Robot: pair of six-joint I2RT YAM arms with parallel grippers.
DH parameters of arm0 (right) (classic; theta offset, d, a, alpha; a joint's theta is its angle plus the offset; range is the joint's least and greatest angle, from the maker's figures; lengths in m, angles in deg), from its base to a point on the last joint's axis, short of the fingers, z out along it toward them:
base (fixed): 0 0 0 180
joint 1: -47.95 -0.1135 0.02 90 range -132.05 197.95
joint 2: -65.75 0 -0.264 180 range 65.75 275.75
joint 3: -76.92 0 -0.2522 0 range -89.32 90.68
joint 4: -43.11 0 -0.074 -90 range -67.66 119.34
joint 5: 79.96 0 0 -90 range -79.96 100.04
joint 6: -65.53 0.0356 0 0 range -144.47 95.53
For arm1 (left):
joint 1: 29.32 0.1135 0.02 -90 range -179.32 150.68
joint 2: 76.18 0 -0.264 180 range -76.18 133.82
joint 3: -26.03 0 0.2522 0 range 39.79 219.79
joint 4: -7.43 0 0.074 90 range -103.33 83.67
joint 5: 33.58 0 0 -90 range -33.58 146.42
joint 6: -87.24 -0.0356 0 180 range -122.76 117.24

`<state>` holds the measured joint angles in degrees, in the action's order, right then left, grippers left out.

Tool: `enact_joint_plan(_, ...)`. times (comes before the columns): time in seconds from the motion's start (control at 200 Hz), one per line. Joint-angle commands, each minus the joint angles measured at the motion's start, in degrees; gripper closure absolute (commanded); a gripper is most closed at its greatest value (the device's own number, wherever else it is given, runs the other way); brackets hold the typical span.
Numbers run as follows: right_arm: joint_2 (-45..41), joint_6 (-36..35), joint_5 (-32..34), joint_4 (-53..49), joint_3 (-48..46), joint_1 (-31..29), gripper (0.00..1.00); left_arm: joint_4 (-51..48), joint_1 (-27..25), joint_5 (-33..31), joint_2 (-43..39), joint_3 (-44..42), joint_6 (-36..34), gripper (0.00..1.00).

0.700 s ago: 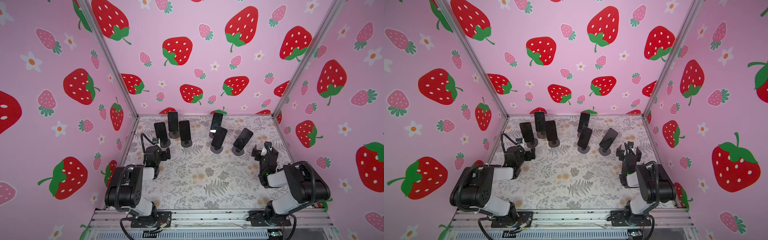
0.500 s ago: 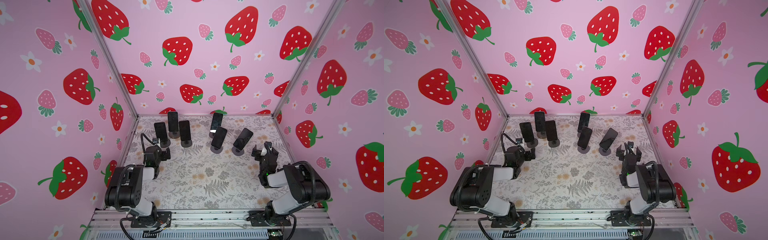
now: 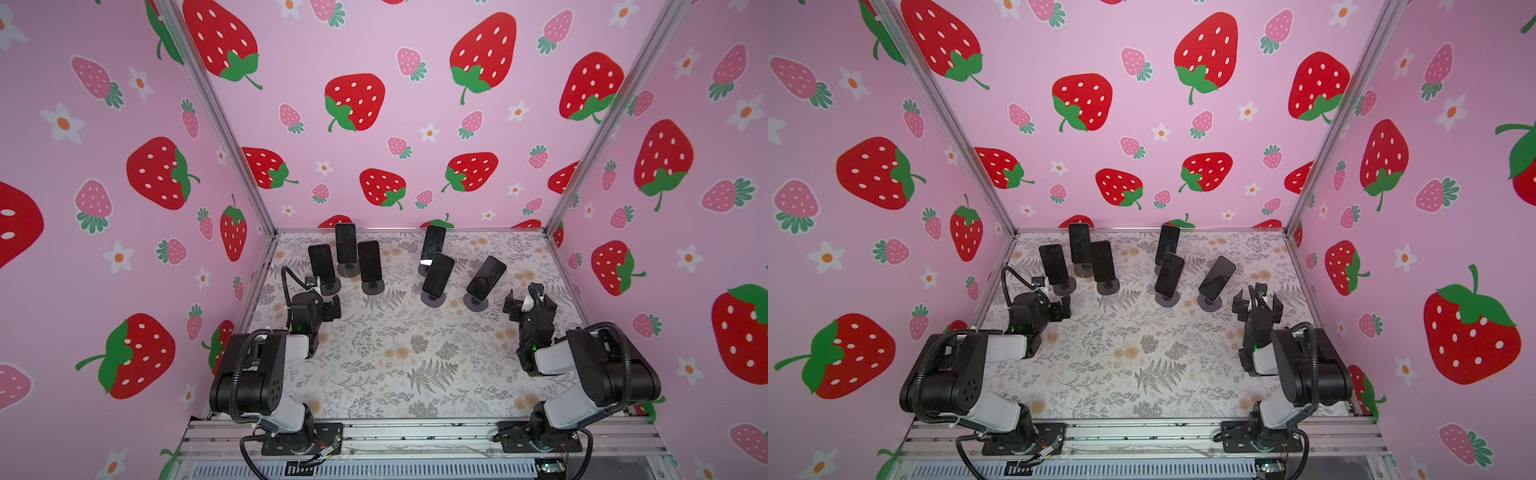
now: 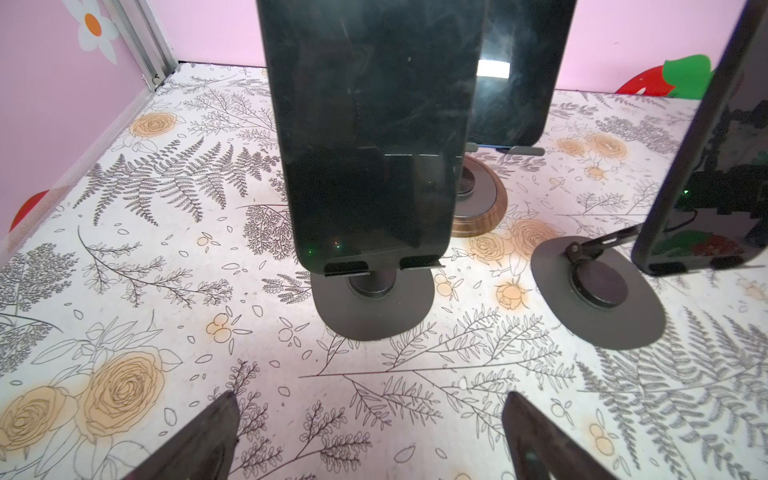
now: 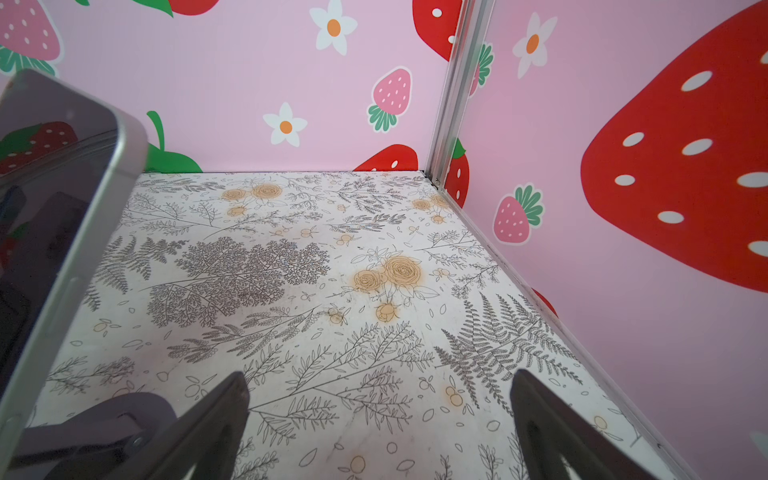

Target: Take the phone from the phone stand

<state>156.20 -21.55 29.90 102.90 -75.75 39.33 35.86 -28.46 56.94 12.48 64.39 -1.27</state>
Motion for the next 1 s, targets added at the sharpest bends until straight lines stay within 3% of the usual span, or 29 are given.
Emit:
enact_joint_plan(0.0,-0.03,-0.44,0.44,0.71,0.68,-0.18,0.0,1.2,-0.14,-0.16,0.12,1.81,-0.45,0.01)
enact_joint_plan(0.61,-0.06,-0.45,0.51,0.72,0.68,-0.25,0.0,1.42,0.45,0.09,-0.06,1.55,0.19,0.01)
enact_joint_plan(0.78,-1.28,-0.59,-0.24,1.7,-0.19,-0.25,0.0,3.04,0.37,4.82,-0.56,0.36,-1.81,0.01)
enact_joint_plan(0.85,-4.78,-0.67,-0.45,-2.54,0.63,-0.22,0.01,4.8,-0.1,5.67,-1.9,-1.3,-2.8,0.01)
enact_joint_plan(0.905,-8.78,1.43,1.37,-11.89,3.23,-0.06,0.0,5.5,-0.62,4.76,-3.95,-2.57,-3.08,0.01)
enact_joint_plan(0.951,-11.38,4.32,1.73,-21.35,6.09,0.57,0.0,3.95,-0.86,4.5,-6.42,-2.84,-3.08,0.01)
enact_joint_plan(0.996,-13.48,5.58,1.99,-24.38,6.66,0.71,0.0,-0.11,-0.9,4.79,-9.25,-2.18,-3.21,0.01)
